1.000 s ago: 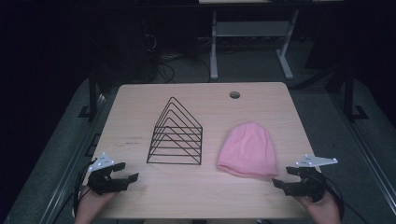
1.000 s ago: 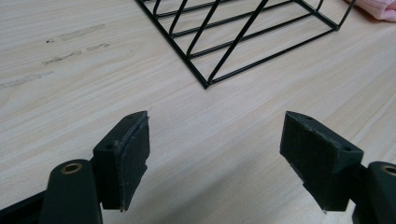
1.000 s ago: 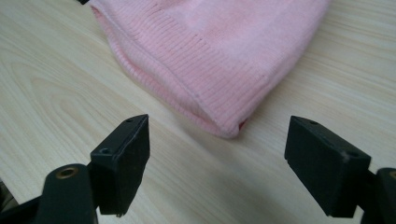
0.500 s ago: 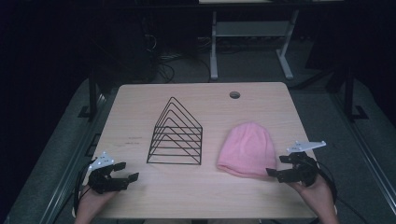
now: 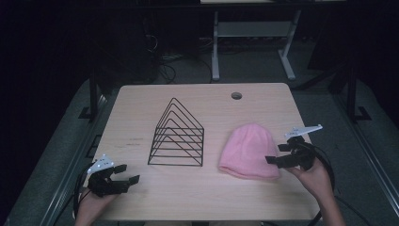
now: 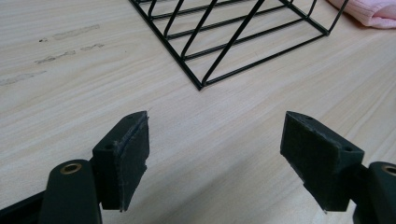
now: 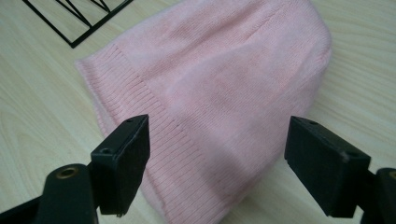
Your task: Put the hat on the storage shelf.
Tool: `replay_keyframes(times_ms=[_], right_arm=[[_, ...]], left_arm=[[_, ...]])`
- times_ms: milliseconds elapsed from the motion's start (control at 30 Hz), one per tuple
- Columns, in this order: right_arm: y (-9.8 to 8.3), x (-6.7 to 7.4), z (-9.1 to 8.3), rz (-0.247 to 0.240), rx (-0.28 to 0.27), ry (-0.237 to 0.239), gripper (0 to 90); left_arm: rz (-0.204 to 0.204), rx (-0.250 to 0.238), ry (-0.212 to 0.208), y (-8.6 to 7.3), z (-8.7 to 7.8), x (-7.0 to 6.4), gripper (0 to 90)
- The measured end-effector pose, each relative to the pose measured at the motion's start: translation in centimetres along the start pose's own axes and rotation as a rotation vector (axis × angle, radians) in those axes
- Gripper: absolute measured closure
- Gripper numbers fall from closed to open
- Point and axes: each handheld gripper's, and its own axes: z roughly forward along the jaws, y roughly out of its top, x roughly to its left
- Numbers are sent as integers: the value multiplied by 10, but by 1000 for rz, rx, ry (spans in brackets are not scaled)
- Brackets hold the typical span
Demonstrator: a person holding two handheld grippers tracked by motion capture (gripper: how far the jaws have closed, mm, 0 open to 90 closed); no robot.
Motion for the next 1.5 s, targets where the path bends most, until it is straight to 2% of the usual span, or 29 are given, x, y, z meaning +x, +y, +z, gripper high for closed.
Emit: replay_keyframes(times_ms=[333, 467, 567, 867, 1133, 1200, 1500], right_arm=[[18, -18, 11, 18, 31, 11, 217], [29, -20, 15, 15, 26, 33, 218], [36, -24, 19, 13, 43, 36, 217], [57, -40, 33, 24, 75, 63, 218], [72, -51, 41, 50, 97, 58, 220], [76, -54, 42, 50, 86, 60, 221], [89, -64, 52, 51, 146, 52, 233]], left_arm=[[2, 9, -4, 0, 2, 1, 240], [0, 8, 5, 0, 0, 1, 239], [-11, -2, 5, 0, -1, 1, 240], [-5, 6, 7, -1, 1, -1, 240], [1, 11, 10, -1, 1, 0, 240], [2, 14, 9, -1, 2, 1, 240], [2, 27, 3, 0, 5, 3, 240]])
